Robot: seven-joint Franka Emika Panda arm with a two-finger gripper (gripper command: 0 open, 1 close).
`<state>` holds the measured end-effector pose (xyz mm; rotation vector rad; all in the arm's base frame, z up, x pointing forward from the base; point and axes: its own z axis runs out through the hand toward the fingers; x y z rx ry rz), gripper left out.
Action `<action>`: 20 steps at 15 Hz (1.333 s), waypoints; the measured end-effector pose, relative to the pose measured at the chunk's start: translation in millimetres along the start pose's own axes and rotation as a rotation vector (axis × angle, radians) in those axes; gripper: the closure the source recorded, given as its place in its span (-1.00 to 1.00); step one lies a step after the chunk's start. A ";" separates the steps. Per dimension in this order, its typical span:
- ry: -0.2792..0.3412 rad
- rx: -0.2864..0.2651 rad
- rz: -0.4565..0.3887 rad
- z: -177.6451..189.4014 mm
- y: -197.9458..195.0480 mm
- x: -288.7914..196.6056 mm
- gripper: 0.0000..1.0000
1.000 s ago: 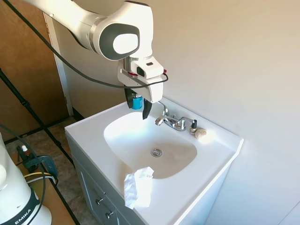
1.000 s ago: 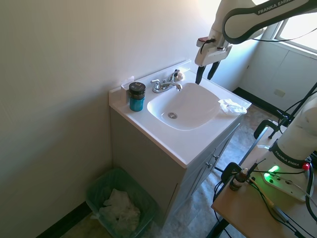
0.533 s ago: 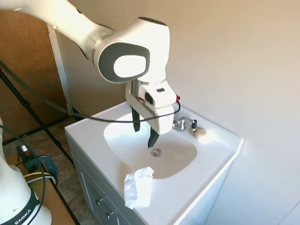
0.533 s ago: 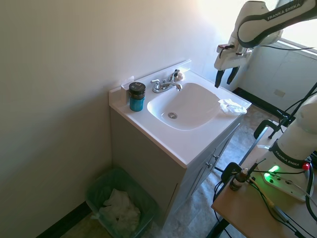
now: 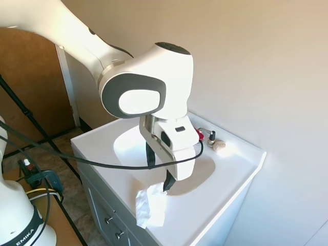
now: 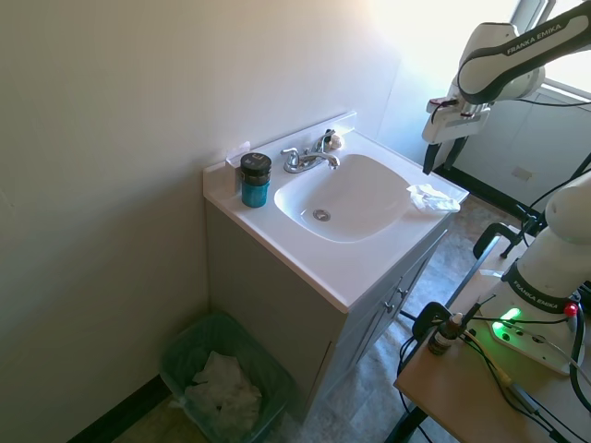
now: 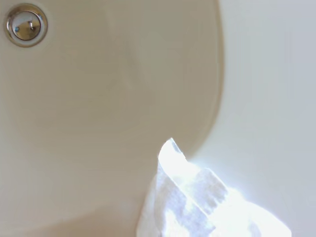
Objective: Throw the tissue in the trash bin
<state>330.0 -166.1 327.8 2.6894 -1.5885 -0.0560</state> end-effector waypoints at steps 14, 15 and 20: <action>-0.061 -0.094 -0.041 65.1 -7.1 1.5 1.00; -0.064 -0.097 -0.042 69.2 -7.5 1.5 1.00; -0.076 -0.103 -0.043 78.5 -8.5 0.6 1.00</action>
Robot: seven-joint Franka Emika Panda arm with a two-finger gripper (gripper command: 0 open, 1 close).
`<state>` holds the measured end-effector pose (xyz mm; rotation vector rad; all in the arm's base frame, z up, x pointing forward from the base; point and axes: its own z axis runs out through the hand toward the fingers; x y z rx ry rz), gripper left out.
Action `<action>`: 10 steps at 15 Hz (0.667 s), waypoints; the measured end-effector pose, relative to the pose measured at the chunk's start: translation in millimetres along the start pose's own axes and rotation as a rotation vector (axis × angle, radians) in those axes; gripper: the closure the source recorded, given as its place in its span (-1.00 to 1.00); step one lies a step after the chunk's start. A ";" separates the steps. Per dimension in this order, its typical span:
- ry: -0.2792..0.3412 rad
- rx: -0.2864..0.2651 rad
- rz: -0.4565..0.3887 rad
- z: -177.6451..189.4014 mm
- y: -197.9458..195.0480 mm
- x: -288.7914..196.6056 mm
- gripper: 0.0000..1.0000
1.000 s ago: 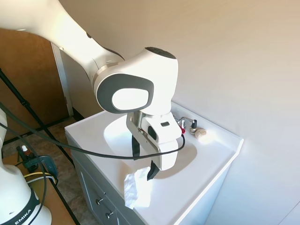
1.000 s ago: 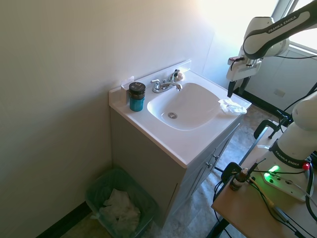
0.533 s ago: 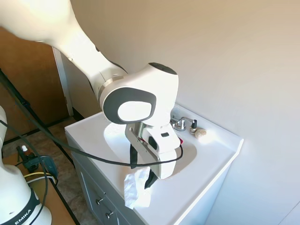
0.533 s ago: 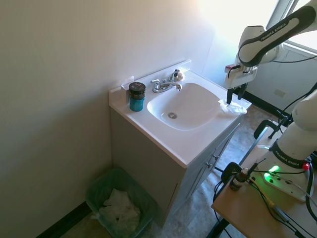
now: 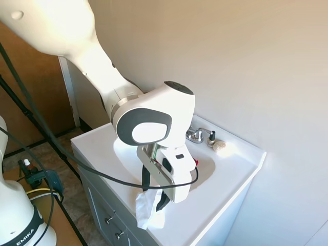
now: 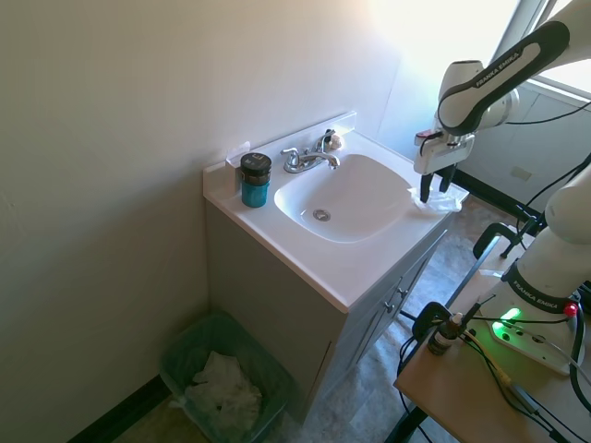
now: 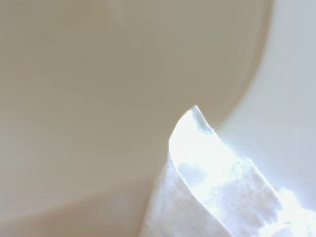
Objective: Throw the tissue in the trash bin
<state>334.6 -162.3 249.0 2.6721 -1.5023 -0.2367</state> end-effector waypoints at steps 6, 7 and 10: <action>0.003 0.012 -0.006 -1.1 -5.8 -2.7 1.00; 0.004 0.015 -0.006 -1.1 -5.8 -2.4 1.00; 0.003 0.023 -0.004 0.6 -5.5 -0.9 1.00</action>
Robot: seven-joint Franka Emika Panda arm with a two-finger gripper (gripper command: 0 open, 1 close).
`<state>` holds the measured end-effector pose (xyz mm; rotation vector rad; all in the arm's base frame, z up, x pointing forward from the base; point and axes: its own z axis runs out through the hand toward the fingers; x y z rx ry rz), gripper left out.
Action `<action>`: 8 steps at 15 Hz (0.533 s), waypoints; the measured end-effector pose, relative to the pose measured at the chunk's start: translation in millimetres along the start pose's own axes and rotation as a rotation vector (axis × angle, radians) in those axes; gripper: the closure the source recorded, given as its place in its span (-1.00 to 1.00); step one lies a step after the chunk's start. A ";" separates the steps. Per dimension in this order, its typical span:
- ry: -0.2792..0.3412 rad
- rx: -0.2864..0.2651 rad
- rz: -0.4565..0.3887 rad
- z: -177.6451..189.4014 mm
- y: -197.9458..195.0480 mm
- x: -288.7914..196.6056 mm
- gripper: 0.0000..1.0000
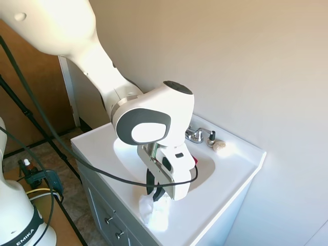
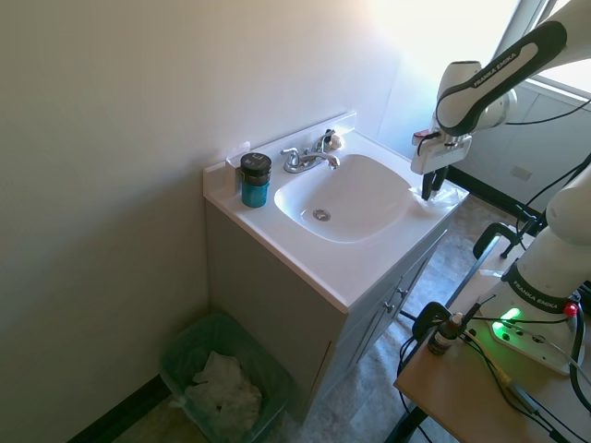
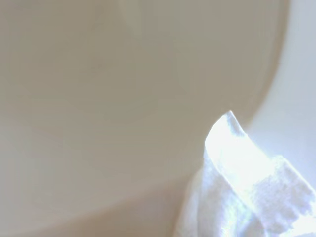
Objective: Throw the tissue in the trash bin
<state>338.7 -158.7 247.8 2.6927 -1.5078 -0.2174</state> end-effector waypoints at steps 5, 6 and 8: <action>-0.013 0.022 0.008 0.4 3.5 2.8 1.00; -0.015 0.028 0.011 0.2 4.8 4.0 1.00; -0.017 0.042 0.018 -2.0 7.2 7.0 1.00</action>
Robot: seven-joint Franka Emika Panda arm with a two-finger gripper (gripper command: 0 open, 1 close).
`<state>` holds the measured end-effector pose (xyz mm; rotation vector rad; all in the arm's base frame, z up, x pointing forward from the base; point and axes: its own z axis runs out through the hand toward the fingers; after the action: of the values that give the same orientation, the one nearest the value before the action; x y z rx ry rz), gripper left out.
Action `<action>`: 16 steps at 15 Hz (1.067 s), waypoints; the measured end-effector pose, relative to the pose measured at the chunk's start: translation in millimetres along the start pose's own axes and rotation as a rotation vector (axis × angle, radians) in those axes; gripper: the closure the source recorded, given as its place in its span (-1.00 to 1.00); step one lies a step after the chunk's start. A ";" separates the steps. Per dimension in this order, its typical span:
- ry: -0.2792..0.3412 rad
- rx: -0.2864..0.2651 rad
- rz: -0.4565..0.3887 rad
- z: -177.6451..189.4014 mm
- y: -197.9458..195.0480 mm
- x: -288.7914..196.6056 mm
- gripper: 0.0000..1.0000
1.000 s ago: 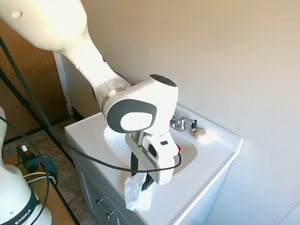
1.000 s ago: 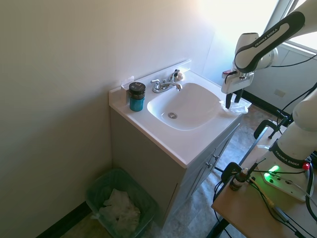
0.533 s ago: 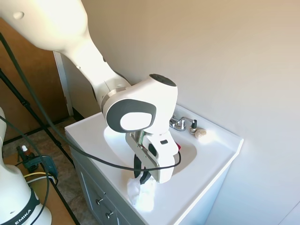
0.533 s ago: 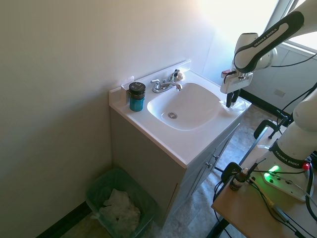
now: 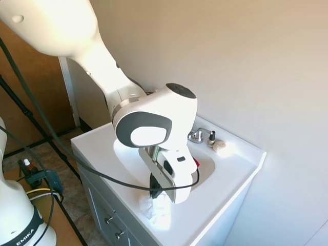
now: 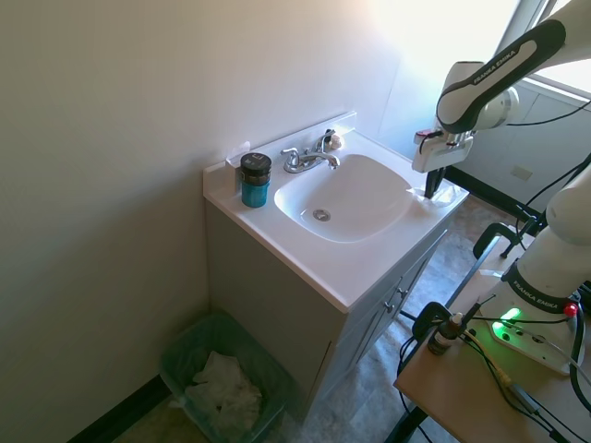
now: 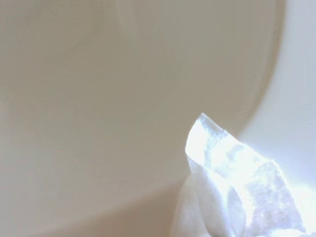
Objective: Throw the tissue in the trash bin
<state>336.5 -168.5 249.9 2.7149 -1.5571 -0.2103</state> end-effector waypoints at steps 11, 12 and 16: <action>0.116 0.182 -0.024 -144.8 -41.0 -86.2 1.00; 0.133 0.194 -0.032 -157.5 -52.9 -109.2 1.00; 0.200 0.238 -0.089 -202.6 -118.1 -208.0 1.00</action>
<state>358.3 57.5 466.0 2.8737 -1.4938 0.2568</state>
